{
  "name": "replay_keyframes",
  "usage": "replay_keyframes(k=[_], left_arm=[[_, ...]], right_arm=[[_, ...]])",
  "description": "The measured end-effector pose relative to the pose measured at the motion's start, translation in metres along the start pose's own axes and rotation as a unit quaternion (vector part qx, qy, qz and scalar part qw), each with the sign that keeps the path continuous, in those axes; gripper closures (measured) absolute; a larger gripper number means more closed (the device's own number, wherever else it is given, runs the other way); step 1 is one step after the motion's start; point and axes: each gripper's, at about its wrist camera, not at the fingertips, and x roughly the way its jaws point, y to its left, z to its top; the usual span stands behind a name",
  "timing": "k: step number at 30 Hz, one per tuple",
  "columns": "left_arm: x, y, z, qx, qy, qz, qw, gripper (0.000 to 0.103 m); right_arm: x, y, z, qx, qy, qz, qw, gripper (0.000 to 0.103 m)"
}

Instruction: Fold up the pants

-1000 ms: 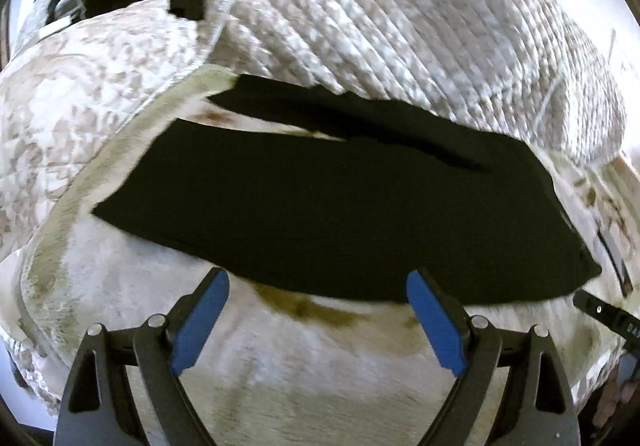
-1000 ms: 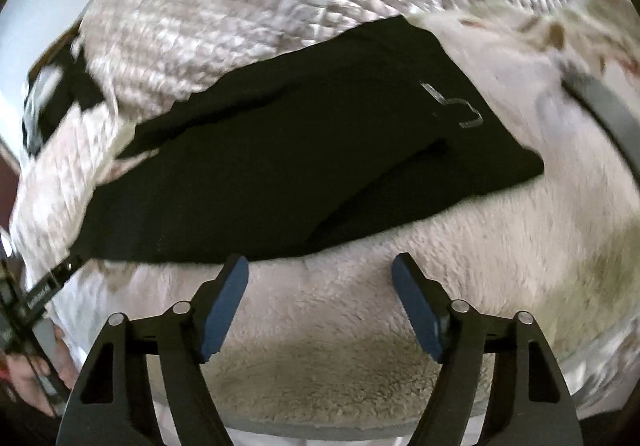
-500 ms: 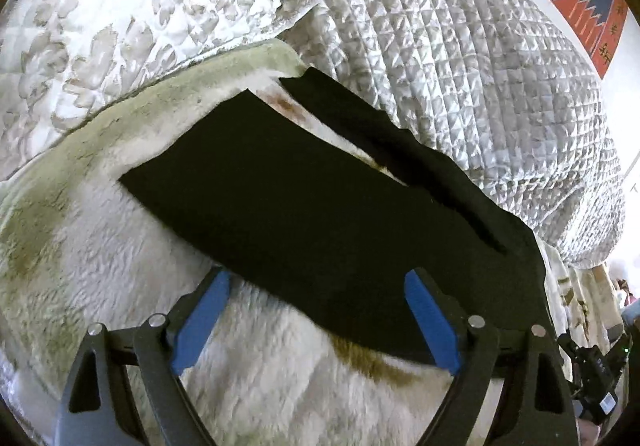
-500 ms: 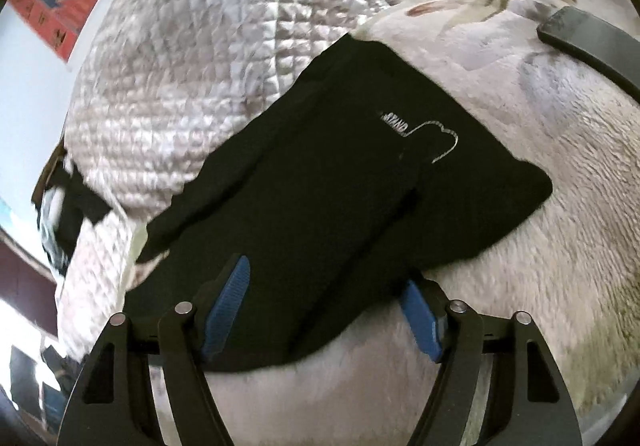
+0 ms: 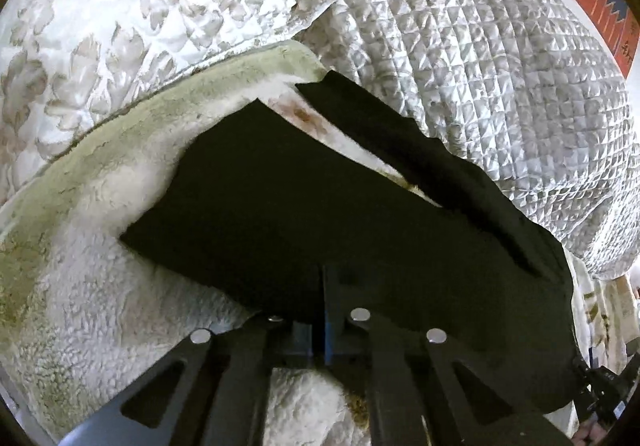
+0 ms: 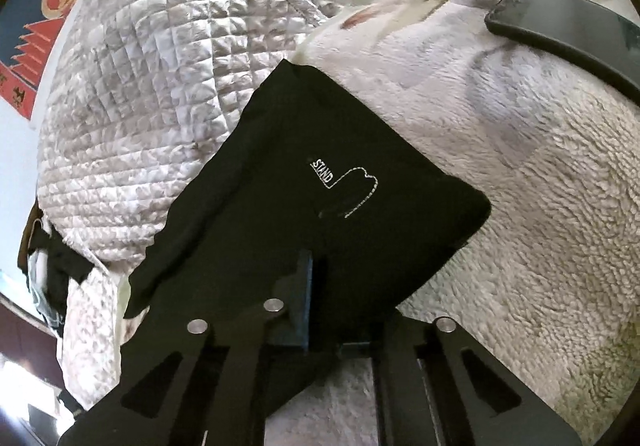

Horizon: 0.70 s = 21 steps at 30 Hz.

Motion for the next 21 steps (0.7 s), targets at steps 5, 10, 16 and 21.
replay_keyframes(k=[5, 10, 16, 21], left_arm=[[-0.029, -0.002, 0.004, 0.008, -0.013, -0.01, 0.9998, 0.099], [-0.071, 0.006, -0.009, 0.021, -0.019, -0.011, 0.9995, 0.099], [-0.099, 0.02, -0.05, 0.022, 0.0, -0.002, 0.9998, 0.099], [-0.092, 0.024, -0.062, 0.03, 0.024, 0.029, 0.9988, 0.097]], right_arm=[[-0.025, 0.009, 0.0, -0.016, -0.003, 0.013, 1.0, 0.099], [-0.066, 0.007, -0.009, -0.027, 0.008, 0.018, 0.999, 0.099], [-0.089, -0.019, -0.035, -0.025, 0.032, -0.012, 0.999, 0.099], [-0.08, -0.034, -0.046, -0.004, 0.058, -0.03, 0.998, 0.096]])
